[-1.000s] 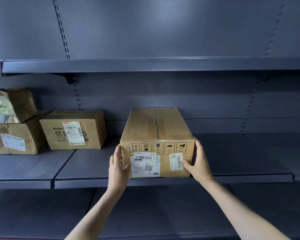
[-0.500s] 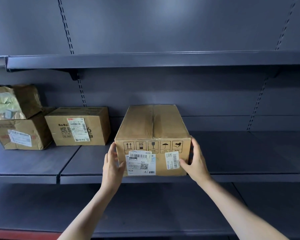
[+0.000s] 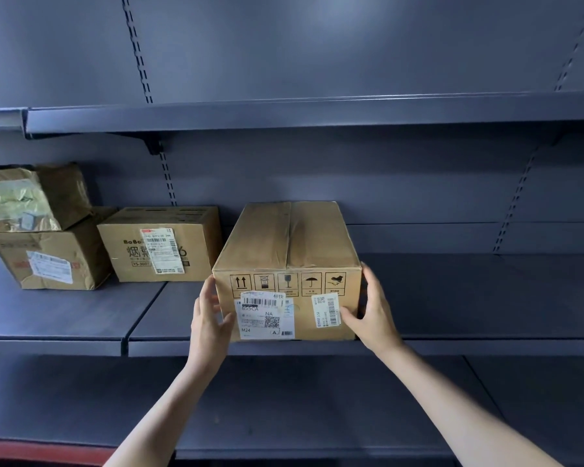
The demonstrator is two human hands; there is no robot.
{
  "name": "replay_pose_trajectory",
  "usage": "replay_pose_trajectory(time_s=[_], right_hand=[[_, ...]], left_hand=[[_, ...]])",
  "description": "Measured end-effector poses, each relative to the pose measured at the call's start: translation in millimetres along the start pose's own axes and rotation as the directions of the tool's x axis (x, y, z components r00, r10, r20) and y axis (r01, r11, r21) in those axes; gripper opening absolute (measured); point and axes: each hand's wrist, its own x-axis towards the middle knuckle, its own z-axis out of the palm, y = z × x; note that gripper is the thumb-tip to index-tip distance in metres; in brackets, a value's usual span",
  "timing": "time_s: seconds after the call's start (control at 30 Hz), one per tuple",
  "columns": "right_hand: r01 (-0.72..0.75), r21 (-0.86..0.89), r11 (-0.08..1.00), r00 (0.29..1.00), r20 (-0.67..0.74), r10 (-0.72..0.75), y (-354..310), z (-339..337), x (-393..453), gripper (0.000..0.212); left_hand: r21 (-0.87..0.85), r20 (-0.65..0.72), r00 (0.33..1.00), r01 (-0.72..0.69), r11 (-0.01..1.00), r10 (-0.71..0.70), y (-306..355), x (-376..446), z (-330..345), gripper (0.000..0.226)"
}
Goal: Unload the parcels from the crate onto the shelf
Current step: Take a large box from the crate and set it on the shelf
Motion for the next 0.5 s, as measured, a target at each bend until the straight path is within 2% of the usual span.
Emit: replay_pose_trajectory(time_s=[0.5], right_hand=[[-0.087, -0.017, 0.996, 0.996, -0.023, 0.087, -6.8, 5.4, -6.5, 0.086]], left_hand=[[-0.035, 0.044, 0.999, 0.007, 0.999, -0.006, -3.1, 1.6, -4.9, 0.078]])
